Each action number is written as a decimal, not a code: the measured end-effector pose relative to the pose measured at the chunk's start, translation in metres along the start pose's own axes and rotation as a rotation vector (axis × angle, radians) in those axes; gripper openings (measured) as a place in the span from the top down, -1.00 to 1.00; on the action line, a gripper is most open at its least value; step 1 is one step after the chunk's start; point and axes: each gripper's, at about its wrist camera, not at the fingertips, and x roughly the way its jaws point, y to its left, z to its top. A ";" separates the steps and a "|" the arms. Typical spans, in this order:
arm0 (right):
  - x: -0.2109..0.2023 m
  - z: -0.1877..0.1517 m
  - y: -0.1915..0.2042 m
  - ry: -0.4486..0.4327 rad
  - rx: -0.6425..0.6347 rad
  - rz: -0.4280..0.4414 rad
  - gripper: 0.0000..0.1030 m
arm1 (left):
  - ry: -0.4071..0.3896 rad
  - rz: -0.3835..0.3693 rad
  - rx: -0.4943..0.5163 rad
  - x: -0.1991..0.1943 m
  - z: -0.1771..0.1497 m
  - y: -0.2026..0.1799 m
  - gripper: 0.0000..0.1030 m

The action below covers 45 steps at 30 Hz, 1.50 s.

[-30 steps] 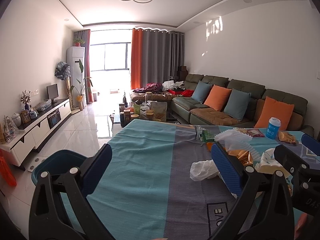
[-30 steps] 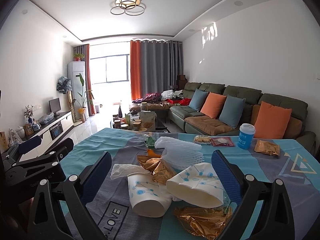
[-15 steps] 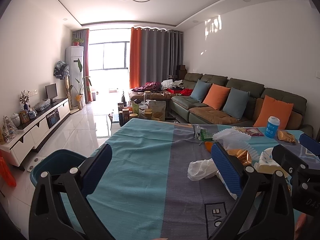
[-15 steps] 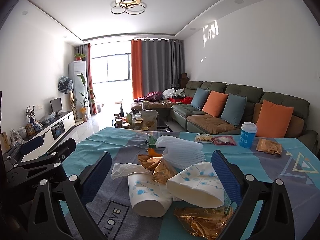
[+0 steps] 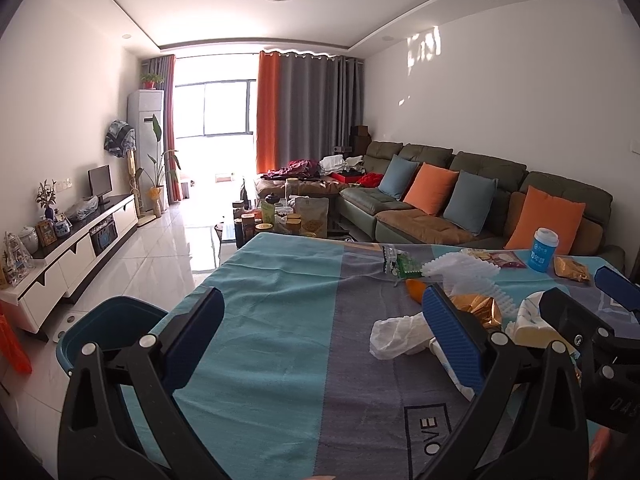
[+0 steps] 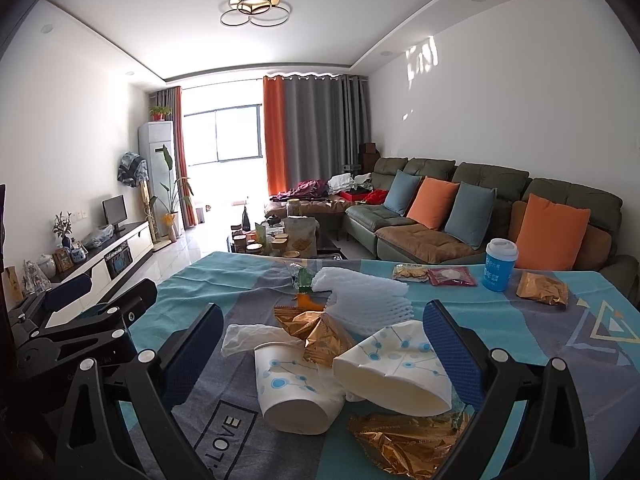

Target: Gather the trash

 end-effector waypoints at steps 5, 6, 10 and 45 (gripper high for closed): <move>0.001 -0.001 -0.002 0.008 0.007 0.005 -0.87 | 0.006 -0.005 0.004 0.004 -0.001 -0.002 -0.89; 0.001 -0.001 -0.002 0.007 0.006 0.007 -0.87 | 0.009 -0.007 0.005 0.005 -0.001 -0.003 -0.89; 0.003 -0.001 -0.004 0.012 0.011 0.005 -0.87 | 0.018 -0.010 0.011 0.008 -0.003 -0.004 -0.89; 0.037 -0.036 -0.085 0.267 0.053 -0.048 -0.41 | 0.288 -0.443 0.205 0.050 -0.050 -0.086 -0.58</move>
